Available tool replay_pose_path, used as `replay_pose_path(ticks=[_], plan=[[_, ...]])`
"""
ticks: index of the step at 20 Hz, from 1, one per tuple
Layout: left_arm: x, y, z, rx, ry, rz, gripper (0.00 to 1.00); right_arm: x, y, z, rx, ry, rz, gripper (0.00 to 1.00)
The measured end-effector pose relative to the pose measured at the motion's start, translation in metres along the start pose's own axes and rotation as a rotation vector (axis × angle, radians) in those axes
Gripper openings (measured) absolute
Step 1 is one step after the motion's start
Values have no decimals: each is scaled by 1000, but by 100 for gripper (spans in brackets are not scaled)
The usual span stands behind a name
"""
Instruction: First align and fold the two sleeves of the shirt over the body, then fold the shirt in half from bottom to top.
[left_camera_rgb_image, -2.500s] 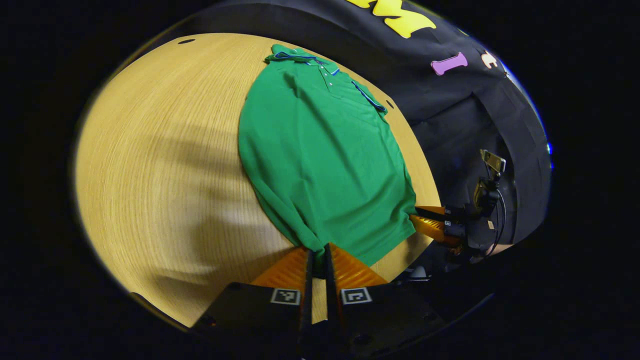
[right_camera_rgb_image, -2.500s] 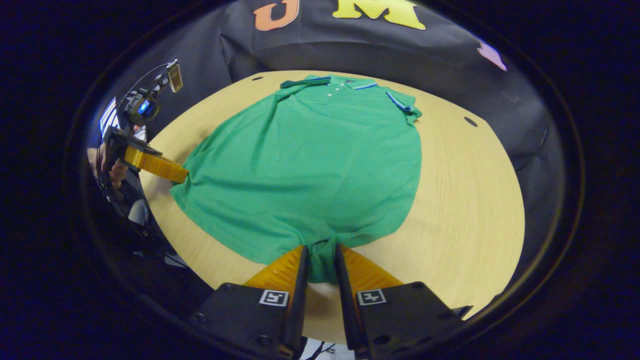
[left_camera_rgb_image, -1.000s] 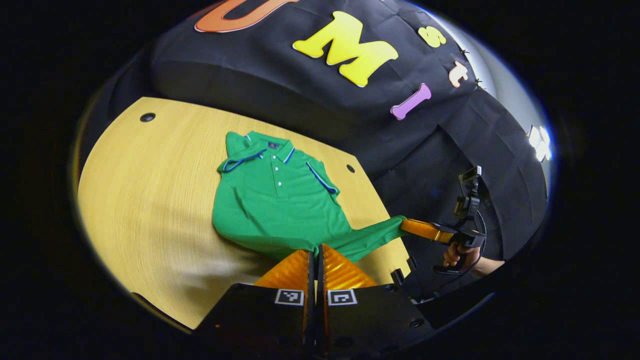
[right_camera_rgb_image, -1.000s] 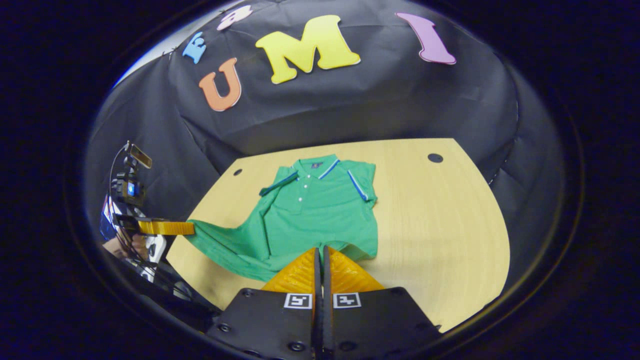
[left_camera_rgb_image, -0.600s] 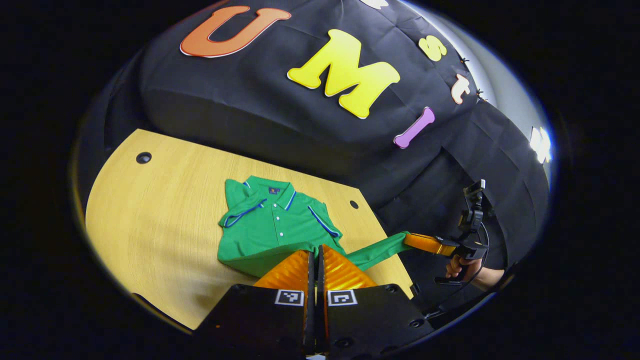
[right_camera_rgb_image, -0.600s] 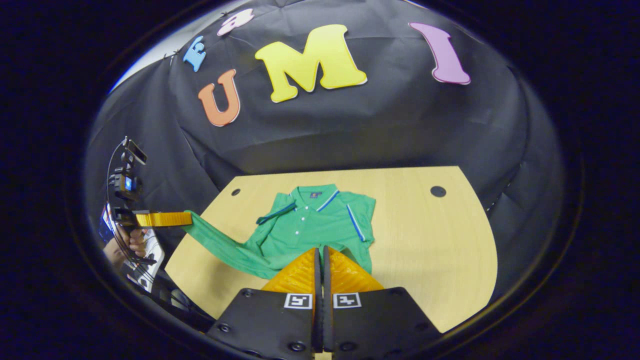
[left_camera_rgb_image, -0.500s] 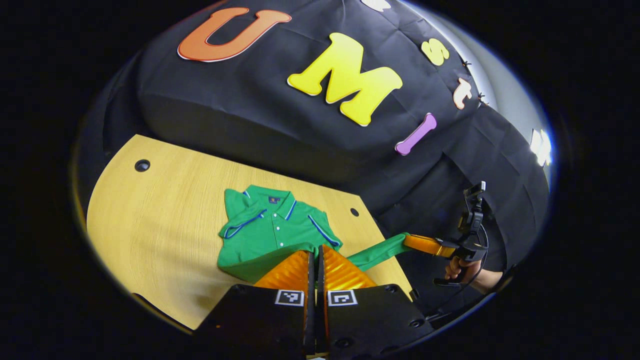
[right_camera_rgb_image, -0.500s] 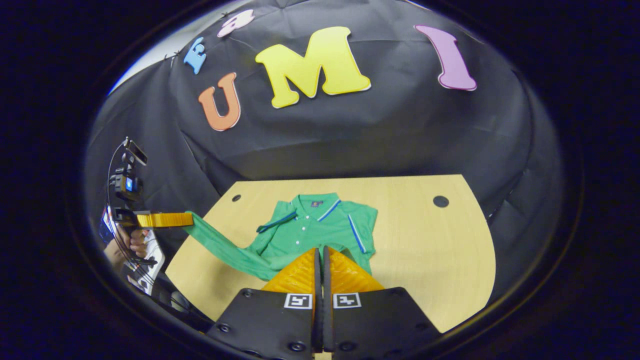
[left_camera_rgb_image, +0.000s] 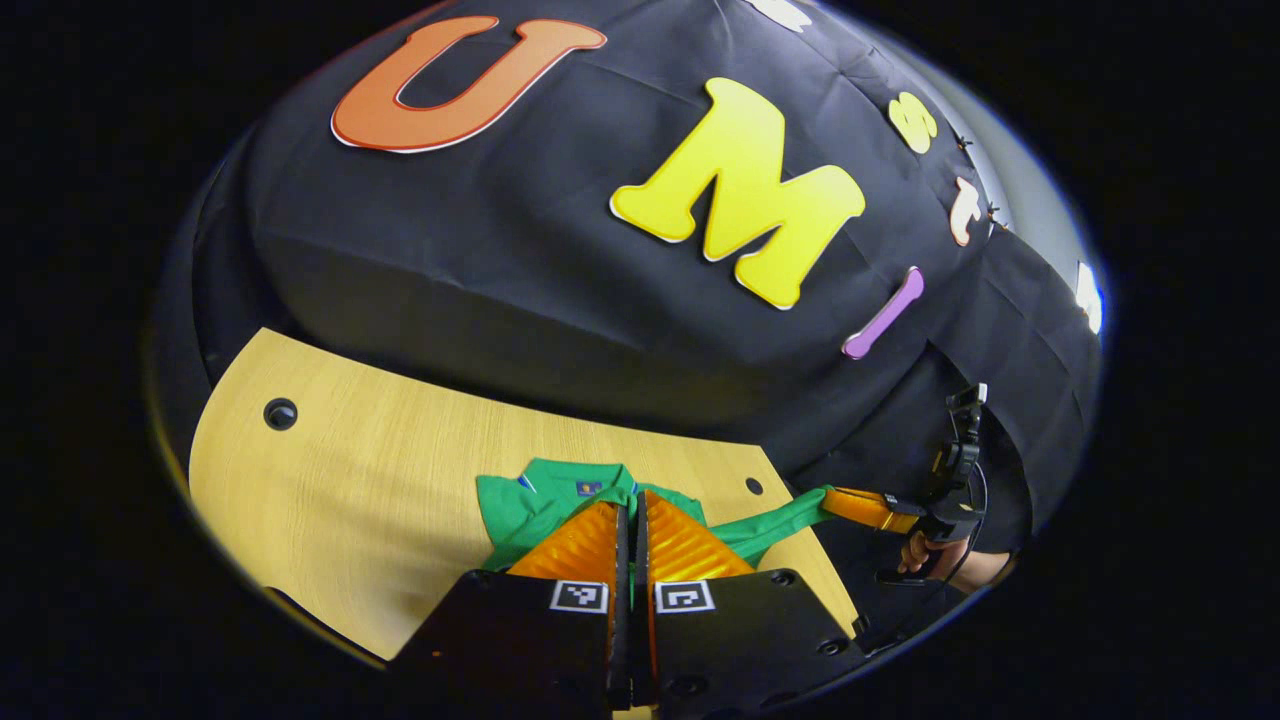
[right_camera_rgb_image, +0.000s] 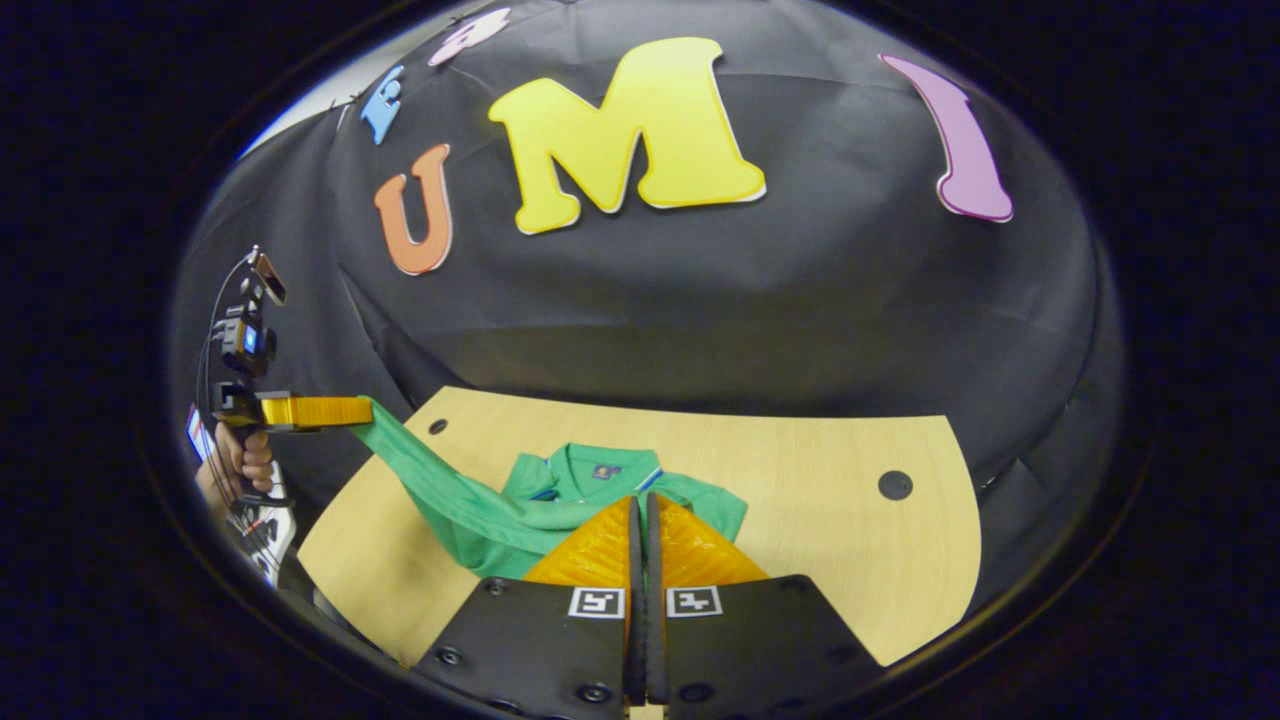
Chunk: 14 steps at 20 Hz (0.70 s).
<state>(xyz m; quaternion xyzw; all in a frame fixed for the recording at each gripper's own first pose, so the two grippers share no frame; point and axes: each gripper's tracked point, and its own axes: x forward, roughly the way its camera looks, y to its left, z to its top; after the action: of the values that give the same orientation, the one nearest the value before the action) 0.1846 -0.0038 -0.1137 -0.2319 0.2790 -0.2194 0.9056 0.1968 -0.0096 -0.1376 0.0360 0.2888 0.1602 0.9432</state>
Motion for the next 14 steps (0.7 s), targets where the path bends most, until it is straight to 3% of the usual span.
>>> replay_pose_path(ticks=[6,9,14], plan=[[66,54,-8,54,10,44,3,84,-37,-1,-51,6,-80,1],[99,92,-16,102,21,117,3,120,-51,-11,-56,17,-119,1],[147,128,-36,147,40,175,4,179,-60,-35,-58,43,-146,1]])
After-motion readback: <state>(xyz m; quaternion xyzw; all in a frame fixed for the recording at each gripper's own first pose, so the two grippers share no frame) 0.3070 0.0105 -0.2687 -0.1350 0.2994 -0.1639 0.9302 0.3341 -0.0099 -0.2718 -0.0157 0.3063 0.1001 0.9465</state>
